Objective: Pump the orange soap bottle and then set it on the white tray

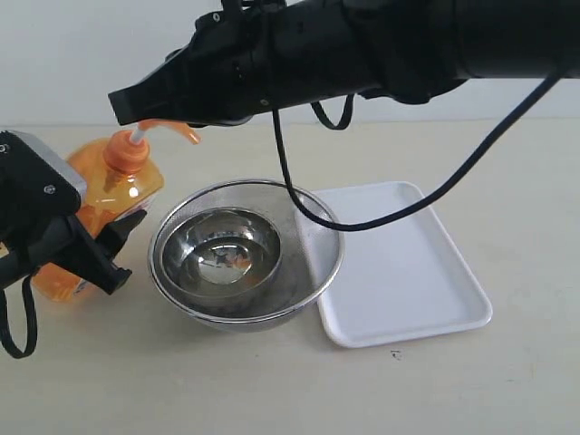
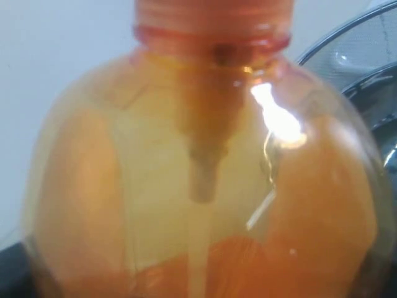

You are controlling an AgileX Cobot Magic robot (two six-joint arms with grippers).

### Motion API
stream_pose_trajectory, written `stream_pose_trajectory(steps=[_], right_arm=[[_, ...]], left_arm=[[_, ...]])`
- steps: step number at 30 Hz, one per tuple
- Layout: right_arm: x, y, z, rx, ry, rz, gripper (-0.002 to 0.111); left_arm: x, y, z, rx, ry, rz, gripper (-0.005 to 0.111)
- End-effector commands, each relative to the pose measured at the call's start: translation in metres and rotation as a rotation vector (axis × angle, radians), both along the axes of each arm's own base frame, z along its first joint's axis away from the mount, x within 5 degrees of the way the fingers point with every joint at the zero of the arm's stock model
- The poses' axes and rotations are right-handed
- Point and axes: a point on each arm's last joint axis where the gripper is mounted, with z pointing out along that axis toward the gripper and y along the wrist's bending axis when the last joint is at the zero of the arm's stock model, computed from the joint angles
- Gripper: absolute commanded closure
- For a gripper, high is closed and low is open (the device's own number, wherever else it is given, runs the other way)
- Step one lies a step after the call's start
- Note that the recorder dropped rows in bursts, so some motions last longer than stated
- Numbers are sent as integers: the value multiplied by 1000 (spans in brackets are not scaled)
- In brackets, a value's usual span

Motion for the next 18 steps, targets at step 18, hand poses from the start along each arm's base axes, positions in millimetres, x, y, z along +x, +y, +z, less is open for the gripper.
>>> stream_pose_trajectory(steps=[18], right_arm=[[2,14,-43,-83,132,96,108]], left_arm=[[-1,-3,-3,-12,24,-10,102]])
